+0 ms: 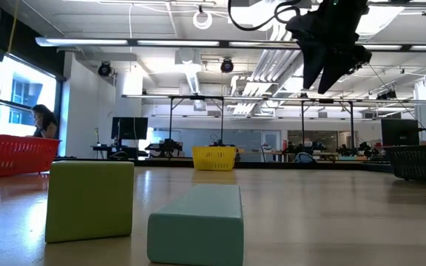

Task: Sort & place blocks by color
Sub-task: Put the green block into the yellow bin

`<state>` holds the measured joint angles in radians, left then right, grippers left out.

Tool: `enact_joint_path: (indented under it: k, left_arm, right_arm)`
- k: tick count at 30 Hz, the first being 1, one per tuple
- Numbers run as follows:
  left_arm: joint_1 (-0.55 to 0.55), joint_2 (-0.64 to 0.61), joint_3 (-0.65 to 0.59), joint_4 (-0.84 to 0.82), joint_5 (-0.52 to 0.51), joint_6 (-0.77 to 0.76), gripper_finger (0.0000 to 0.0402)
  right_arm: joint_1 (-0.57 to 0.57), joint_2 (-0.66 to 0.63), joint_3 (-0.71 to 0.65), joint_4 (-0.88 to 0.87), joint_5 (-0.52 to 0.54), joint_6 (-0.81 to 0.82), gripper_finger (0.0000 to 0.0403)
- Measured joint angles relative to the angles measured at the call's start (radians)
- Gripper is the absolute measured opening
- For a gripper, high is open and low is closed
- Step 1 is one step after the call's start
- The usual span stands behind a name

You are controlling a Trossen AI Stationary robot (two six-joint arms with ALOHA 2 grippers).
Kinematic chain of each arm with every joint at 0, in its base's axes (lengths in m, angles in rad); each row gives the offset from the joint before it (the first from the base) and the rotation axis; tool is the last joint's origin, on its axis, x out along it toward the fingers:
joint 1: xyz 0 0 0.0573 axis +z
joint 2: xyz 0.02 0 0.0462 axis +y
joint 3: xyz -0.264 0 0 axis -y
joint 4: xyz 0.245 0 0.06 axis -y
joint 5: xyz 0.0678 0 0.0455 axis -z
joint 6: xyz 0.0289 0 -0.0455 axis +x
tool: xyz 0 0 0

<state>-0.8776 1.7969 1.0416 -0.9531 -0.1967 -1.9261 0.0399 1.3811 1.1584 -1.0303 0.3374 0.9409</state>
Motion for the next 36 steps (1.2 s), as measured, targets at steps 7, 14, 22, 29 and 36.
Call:
enact_joint_path:
  k: [7, 14, 22, 29, 36]
  left_arm:
    - [0.012, -0.041, 0.0, 0.002, -0.075, 0.055, 0.0103]
    - [0.086, -0.13, 0.0, -0.007, -0.231, 0.221, 0.0103]
    - [0.242, -0.221, 0.0, -0.013, -0.343, 0.531, 0.0103]
    - [0.398, -0.279, 0.0, -0.012, -0.39, 0.792, 0.0103]
    - [0.575, -0.308, 0.0, 0.048, -0.421, 1.052, 0.0103]
  right_arm:
    - [0.01, 0.0, 0.0, 0.02, 0.001, 0.0, 0.0197]
    - [0.067, 0.0, 0.0, 0.078, 0.03, 0.0, 0.0197]
    - [0.136, 0.0, -0.006, 0.146, 0.062, 0.0, 0.0197]
    - [0.172, 0.0, -0.06, 0.238, 0.075, 0.0, 0.0197]
    - [0.186, 0.0, -0.109, 0.312, 0.073, 0.0, 0.0197]
